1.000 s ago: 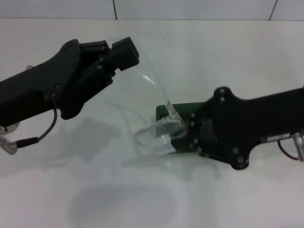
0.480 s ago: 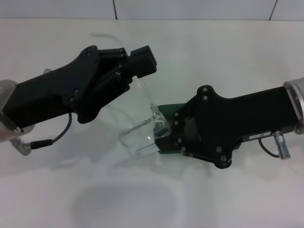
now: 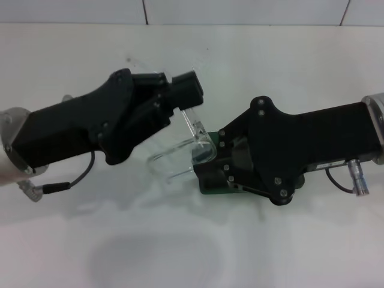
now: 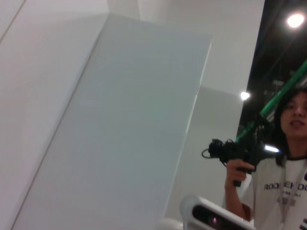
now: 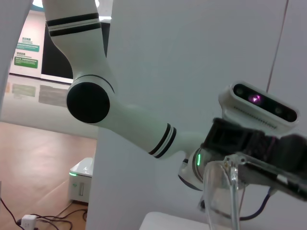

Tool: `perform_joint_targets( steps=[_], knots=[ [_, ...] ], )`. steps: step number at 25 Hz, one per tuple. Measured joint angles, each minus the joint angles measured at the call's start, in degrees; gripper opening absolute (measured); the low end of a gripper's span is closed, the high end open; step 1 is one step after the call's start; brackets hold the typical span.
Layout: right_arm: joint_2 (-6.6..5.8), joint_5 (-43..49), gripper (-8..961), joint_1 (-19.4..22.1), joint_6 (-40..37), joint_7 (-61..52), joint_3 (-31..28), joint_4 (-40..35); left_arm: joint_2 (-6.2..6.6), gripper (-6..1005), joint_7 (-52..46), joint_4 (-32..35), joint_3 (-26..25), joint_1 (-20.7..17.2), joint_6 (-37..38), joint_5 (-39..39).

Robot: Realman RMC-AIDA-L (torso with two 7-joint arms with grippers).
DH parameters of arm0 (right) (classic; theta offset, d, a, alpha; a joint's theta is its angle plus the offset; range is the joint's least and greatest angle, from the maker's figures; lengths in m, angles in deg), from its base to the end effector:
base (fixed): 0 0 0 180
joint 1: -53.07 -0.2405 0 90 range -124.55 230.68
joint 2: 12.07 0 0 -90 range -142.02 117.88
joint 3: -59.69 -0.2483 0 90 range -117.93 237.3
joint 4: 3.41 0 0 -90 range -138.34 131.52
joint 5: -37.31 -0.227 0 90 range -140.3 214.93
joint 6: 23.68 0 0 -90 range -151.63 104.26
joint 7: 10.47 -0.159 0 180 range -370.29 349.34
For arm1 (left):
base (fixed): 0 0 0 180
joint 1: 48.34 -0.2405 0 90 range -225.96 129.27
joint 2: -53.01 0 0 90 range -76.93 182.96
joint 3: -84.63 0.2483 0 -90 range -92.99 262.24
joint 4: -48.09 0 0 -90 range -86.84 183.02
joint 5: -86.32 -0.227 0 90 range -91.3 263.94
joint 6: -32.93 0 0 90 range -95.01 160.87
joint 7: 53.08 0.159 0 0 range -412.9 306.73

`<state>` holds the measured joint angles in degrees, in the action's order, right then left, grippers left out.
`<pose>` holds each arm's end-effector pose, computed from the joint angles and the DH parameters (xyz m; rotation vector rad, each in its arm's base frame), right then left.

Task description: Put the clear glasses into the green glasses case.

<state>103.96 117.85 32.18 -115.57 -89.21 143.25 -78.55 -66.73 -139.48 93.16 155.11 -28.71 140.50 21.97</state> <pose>0.0967 0.2908 0.0000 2.9452 0.4229 -0.9755 -0.1652 0.2806 0.0160 2.5375 0.4228 1.6163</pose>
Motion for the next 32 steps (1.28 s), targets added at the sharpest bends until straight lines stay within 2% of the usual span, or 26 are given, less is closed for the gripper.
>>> perform_joint_targets(
  steps=[32],
  knots=[
    [-0.1,-1.99,56,-0.56,0.47,2.8,0.16,2.37,0.02,56,2.34,-0.63,0.4,0.67,0.21,-2.42]
  ],
)
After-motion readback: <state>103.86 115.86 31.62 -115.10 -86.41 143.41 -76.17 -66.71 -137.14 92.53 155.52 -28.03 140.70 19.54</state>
